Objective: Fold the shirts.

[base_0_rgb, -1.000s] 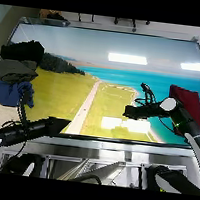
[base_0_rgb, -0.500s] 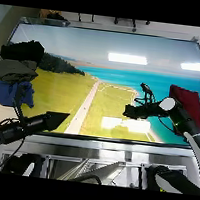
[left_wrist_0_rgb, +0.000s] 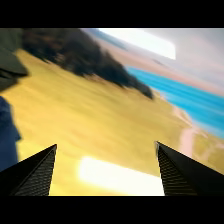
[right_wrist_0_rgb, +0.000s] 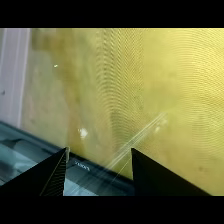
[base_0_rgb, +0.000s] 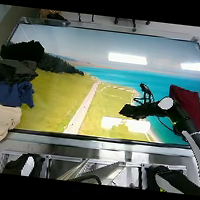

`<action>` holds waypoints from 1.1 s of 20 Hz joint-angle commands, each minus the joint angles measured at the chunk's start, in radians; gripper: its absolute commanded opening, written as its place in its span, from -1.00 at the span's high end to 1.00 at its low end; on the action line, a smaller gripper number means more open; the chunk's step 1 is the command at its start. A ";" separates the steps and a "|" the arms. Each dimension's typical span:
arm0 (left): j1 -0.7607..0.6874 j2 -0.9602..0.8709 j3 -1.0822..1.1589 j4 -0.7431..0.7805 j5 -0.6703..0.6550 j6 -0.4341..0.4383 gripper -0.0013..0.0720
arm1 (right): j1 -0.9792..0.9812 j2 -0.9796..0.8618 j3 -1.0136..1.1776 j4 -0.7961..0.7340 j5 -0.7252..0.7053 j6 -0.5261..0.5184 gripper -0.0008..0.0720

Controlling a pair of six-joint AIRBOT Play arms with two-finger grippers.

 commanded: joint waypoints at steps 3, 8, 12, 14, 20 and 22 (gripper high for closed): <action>0.061 -0.486 0.298 0.098 0.260 0.234 -0.89 | 0.000 -0.004 0.000 -0.001 -0.126 -0.017 -0.29; -0.039 -1.110 0.826 0.211 0.228 0.288 -0.89 | 0.000 -0.006 0.000 -0.001 -0.191 -0.016 -0.28; -0.072 -1.463 1.152 0.295 0.216 0.195 -0.89 | 0.000 -0.008 0.000 0.000 -0.215 -0.017 -0.28; -0.081 -1.490 1.055 0.302 0.437 0.185 -0.88 | 0.000 -0.018 0.000 0.000 -0.214 -0.016 -0.28; -0.070 -1.603 1.081 0.308 0.573 0.186 -0.81 | 0.000 -0.069 0.000 0.001 -0.214 0.000 -0.28; -0.068 -1.632 1.105 0.307 0.563 0.185 -0.73 | 0.000 -0.079 0.000 0.001 -0.214 0.000 -0.28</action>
